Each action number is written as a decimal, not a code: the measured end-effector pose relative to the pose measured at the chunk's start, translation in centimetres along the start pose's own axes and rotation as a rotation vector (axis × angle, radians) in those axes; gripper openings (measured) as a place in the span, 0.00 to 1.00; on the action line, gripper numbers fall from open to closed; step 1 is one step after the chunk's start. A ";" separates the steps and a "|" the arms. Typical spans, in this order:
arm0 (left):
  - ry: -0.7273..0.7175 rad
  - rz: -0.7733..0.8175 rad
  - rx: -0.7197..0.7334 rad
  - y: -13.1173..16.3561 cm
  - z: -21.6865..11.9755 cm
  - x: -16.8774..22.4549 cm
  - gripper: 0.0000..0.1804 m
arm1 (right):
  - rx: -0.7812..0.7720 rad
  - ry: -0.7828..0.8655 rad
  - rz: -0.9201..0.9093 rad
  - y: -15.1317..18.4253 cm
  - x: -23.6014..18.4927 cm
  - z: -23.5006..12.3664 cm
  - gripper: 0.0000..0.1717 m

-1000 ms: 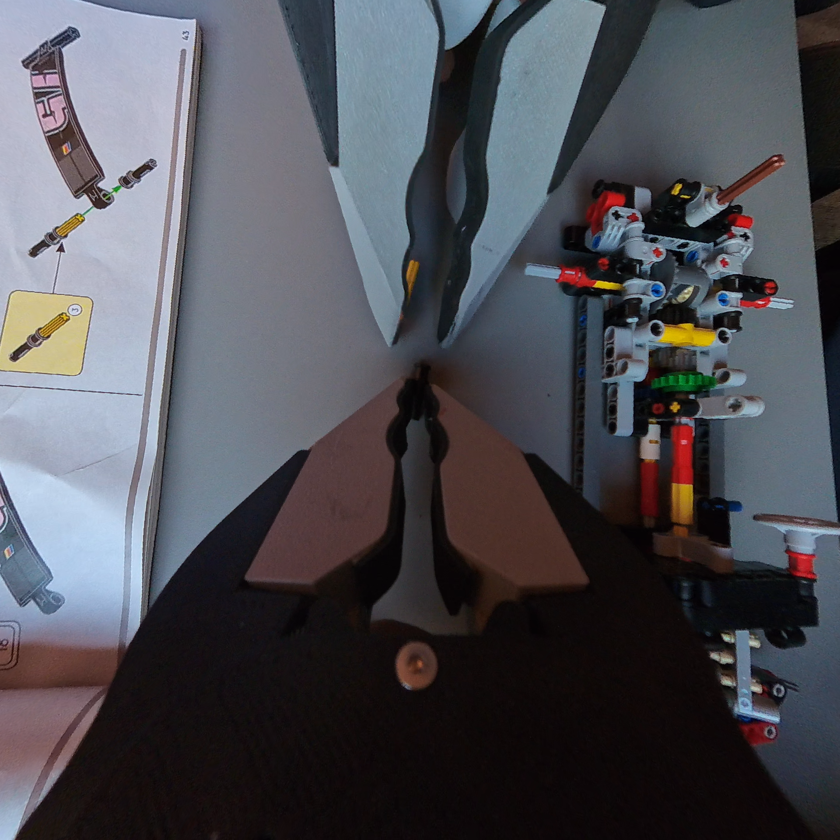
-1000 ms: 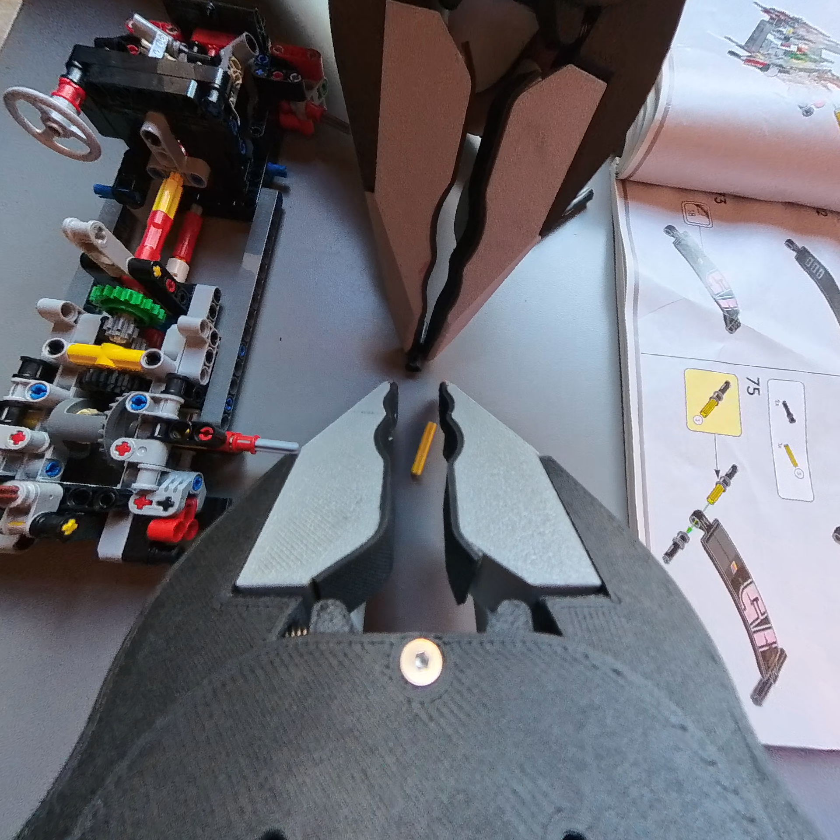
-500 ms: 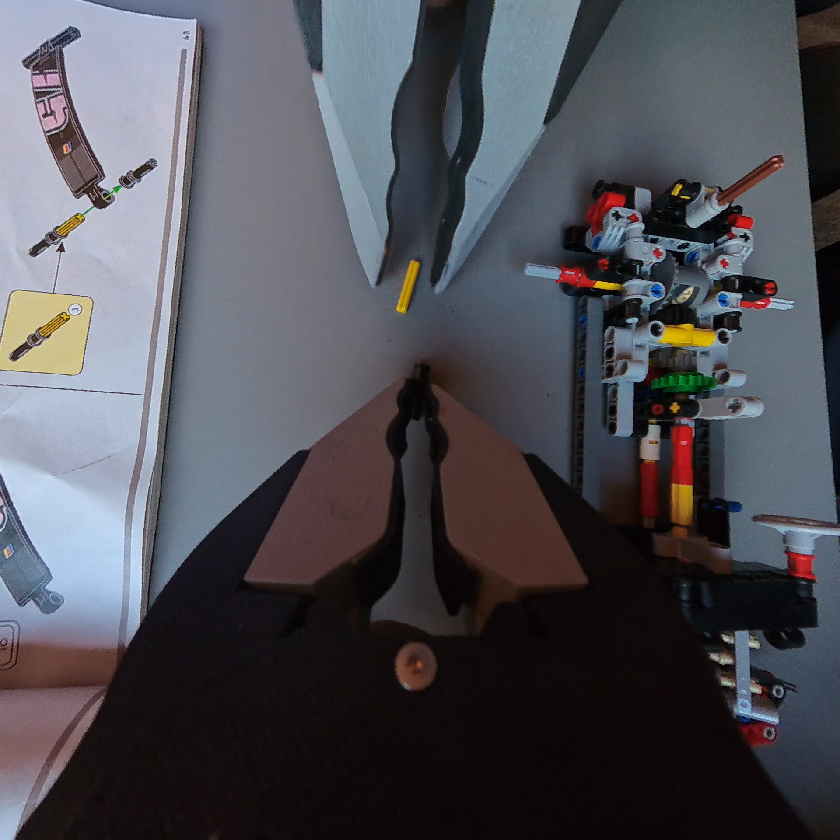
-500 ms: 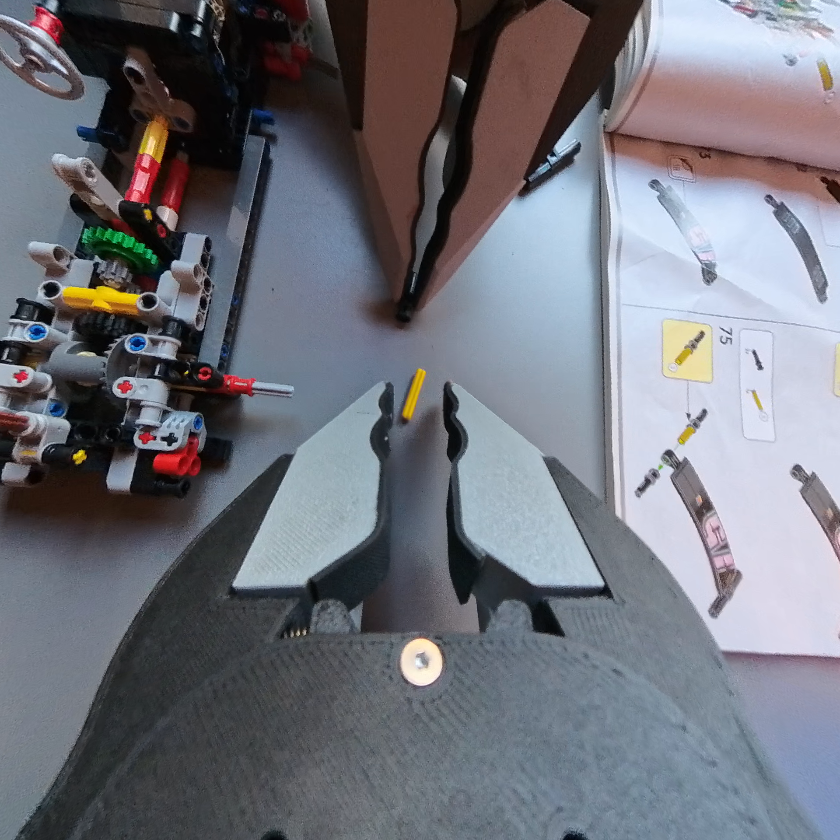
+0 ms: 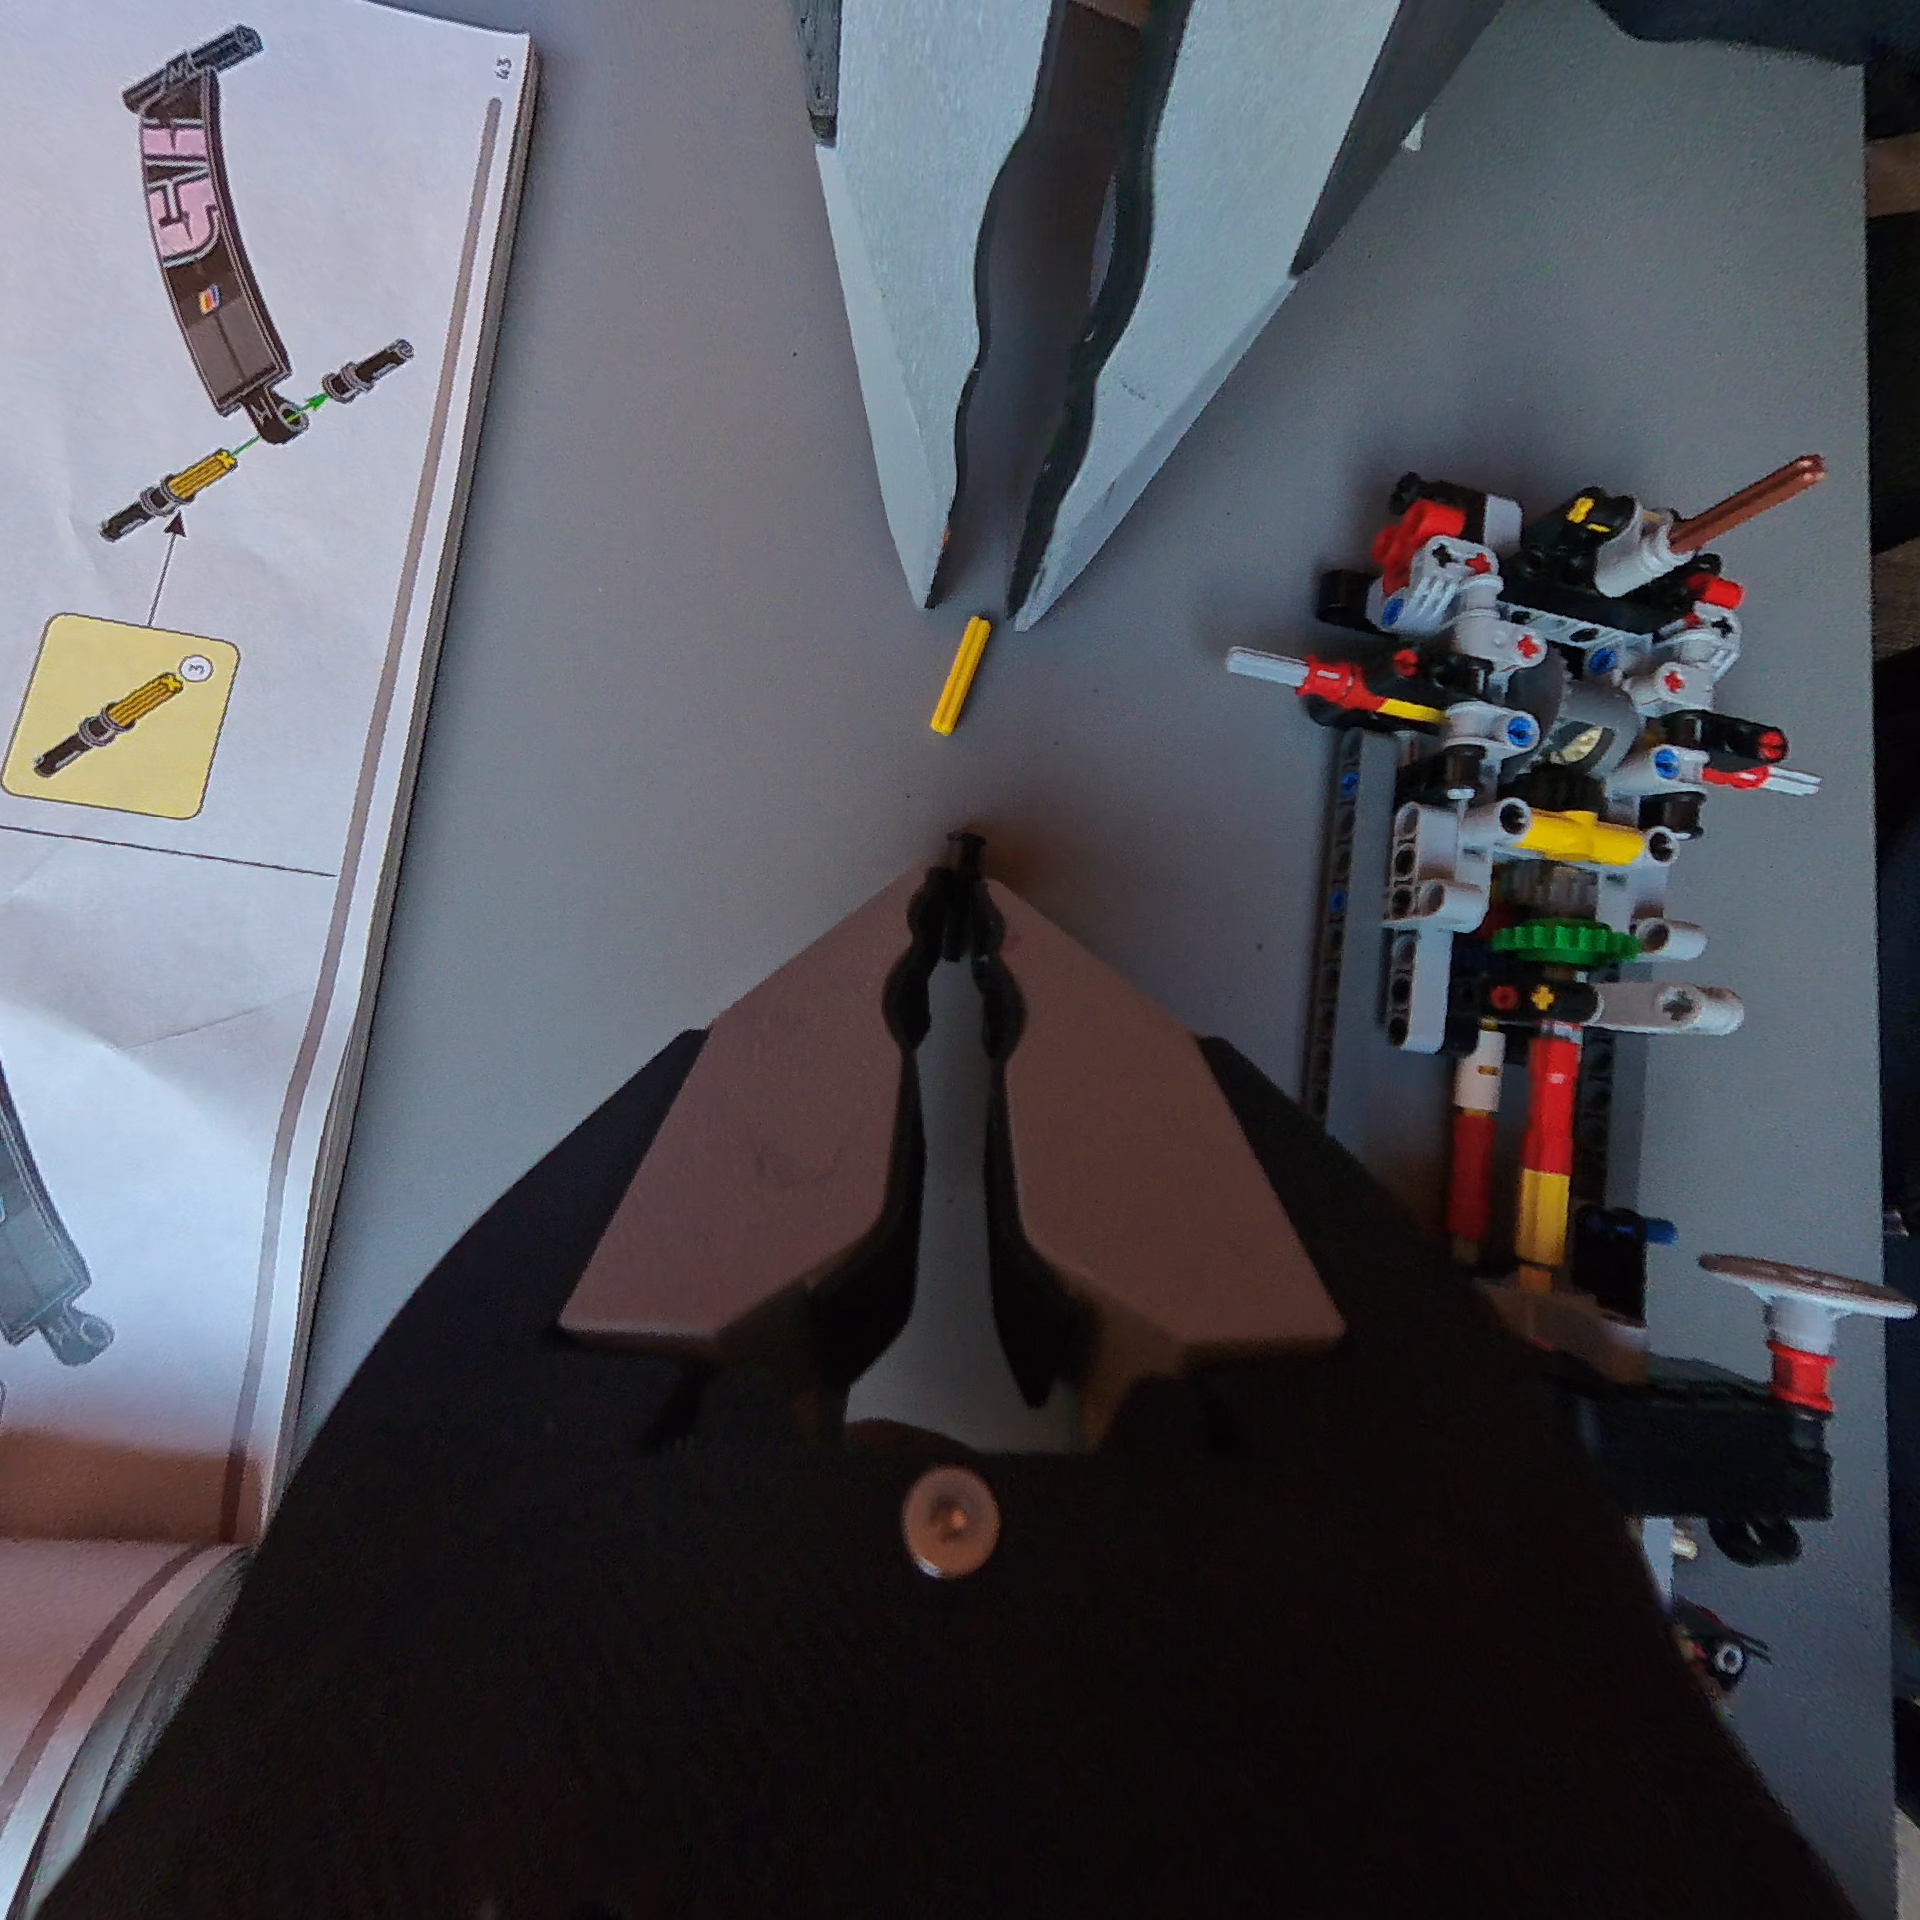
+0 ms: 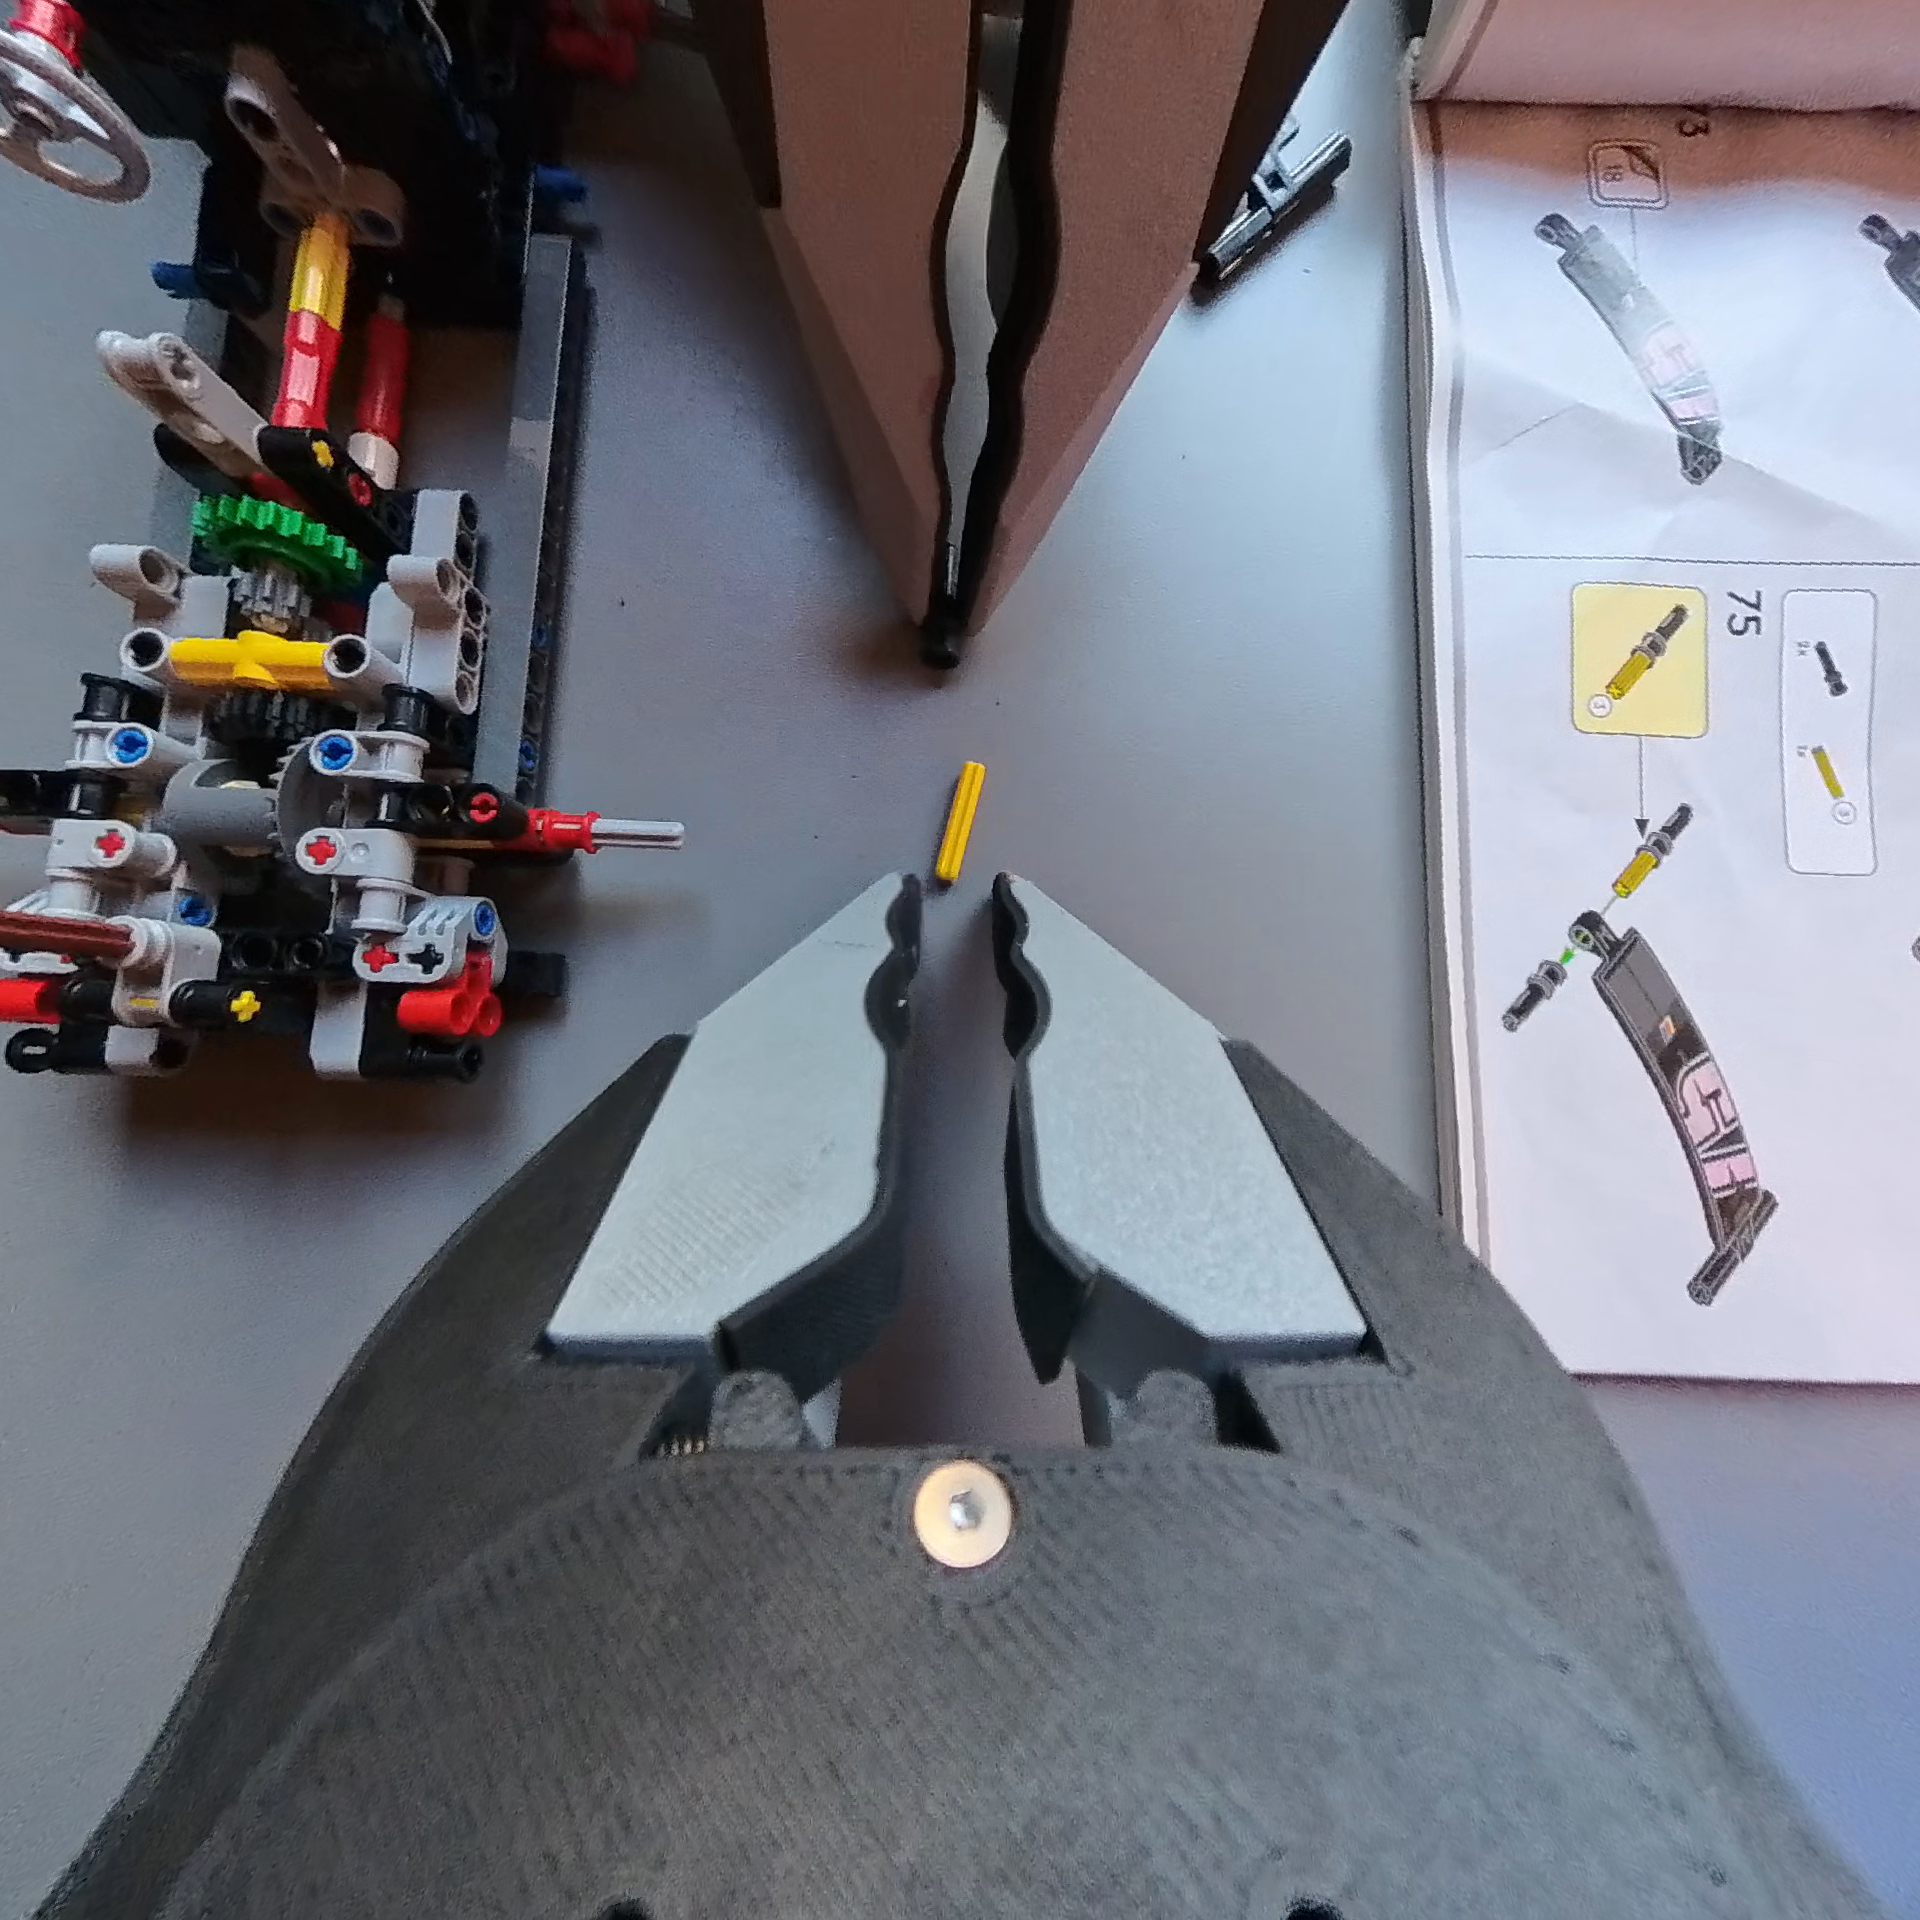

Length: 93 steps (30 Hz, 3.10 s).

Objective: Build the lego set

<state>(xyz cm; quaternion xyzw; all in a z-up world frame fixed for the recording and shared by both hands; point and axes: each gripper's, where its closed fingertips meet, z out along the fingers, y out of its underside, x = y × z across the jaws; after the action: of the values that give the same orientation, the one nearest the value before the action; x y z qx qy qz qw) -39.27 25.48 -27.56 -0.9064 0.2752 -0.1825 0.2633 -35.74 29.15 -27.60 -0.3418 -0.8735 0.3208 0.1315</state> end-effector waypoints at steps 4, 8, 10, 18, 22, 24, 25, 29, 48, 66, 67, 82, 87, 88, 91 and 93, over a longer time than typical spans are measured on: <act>-0.015 -0.001 0.002 -0.1 0.0 -0.1 0.01 | -0.003 0.032 -0.028 -0.2 0.2 0.2 0.04; -0.012 -0.003 0.004 -0.1 0.0 -0.1 0.01 | 0.000 0.050 -0.055 -0.3 0.2 0.3 0.00; -0.013 -0.003 0.004 -0.1 0.0 -0.1 0.01 | 0.006 0.046 -0.064 -0.4 0.2 0.4 0.00; -0.025 0.007 0.006 -0.1 0.1 -0.2 0.01 | 0.040 0.000 -0.035 -1.3 -0.4 1.1 0.00; -0.026 0.009 0.008 -0.2 0.1 -0.2 0.01 | 0.050 -0.012 -0.028 -1.6 -0.6 1.3 0.00; -0.030 0.017 0.006 -0.2 0.1 -0.2 0.01 | 0.046 -0.010 -0.025 -1.6 -0.6 1.3 0.00; -0.031 0.020 0.004 -0.2 0.1 -0.2 0.01 | 0.045 -0.010 -0.022 -1.6 -0.6 1.3 0.00; -0.033 0.053 -0.002 -0.1 0.1 -0.1 0.01 | 0.045 -0.016 -0.002 -1.6 -0.5 1.3 0.00; -0.055 0.117 -0.059 0.0 0.1 0.0 0.01 | 0.046 -0.033 0.034 -1.8 -0.4 1.5 0.00; -0.058 0.136 -0.085 0.0 0.0 -0.1 0.01 | -0.021 0.026 -0.039 -2.1 -0.5 1.8 0.00; -0.044 0.113 -0.080 0.1 0.0 -0.1 0.01 | -0.033 0.043 -0.067 -2.2 -0.6 1.9 0.00; 0.010 0.132 -0.138 0.2 -0.1 0.1 0.01 | -0.029 0.114 -0.178 -2.9 -0.7 2.6 0.00; -0.017 0.100 -0.140 -0.1 0.1 0.1 0.01 | -0.013 0.120 -0.182 -3.2 -0.7 2.7 0.00; -0.022 0.081 -0.131 -0.2 0.3 0.1 0.01 | -0.005 0.116 -0.177 -3.2 -0.7 2.8 0.00; -0.046 0.056 -0.145 -0.2 0.3 0.1 0.01 | 0.010 0.104 -0.156 -3.2 -0.7 2.8 0.00; -0.053 0.078 -0.150 -0.1 0.2 0.1 0.01 | 0.038 0.080 -0.120 -3.3 -0.8 2.8 0.00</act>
<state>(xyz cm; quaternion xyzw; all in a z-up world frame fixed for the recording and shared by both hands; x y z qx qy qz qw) -39.02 25.55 -27.65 -0.9167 0.3162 -0.1267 0.2089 -38.13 25.48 -27.57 -0.2988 -0.8801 0.3152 0.1917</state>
